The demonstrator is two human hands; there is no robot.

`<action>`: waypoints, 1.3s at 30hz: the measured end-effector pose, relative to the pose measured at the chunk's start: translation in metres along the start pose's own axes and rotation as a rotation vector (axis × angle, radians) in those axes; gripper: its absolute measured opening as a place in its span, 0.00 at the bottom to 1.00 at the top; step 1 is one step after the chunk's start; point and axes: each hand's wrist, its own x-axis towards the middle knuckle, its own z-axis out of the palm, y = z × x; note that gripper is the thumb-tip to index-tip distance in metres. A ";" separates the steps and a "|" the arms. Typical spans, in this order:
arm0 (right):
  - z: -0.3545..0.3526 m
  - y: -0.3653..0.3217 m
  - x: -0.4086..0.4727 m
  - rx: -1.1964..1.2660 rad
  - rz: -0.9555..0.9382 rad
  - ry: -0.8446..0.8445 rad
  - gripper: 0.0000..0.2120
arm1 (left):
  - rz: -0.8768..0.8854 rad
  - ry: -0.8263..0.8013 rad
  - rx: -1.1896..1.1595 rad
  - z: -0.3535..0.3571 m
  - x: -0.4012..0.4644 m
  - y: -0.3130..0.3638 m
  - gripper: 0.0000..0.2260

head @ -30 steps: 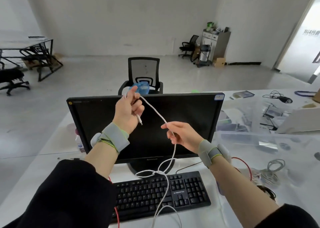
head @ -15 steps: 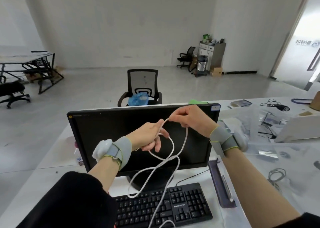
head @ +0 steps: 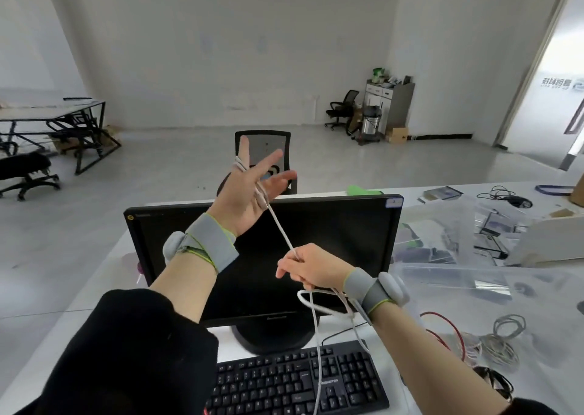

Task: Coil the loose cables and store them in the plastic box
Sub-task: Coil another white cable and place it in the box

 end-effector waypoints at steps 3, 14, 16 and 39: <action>-0.006 -0.012 -0.006 -0.100 -0.015 -0.040 0.10 | 0.006 0.003 0.493 -0.002 0.003 -0.012 0.27; -0.045 0.007 -0.001 -0.210 0.074 -0.068 0.04 | -0.150 -0.284 1.553 -0.026 -0.020 -0.059 0.28; -0.050 0.021 0.001 -0.288 0.110 -0.017 0.03 | -0.180 -0.259 1.484 -0.028 -0.021 -0.054 0.21; -0.004 0.098 0.021 0.133 0.144 0.485 0.17 | -0.024 0.233 -0.132 -0.033 0.005 -0.020 0.14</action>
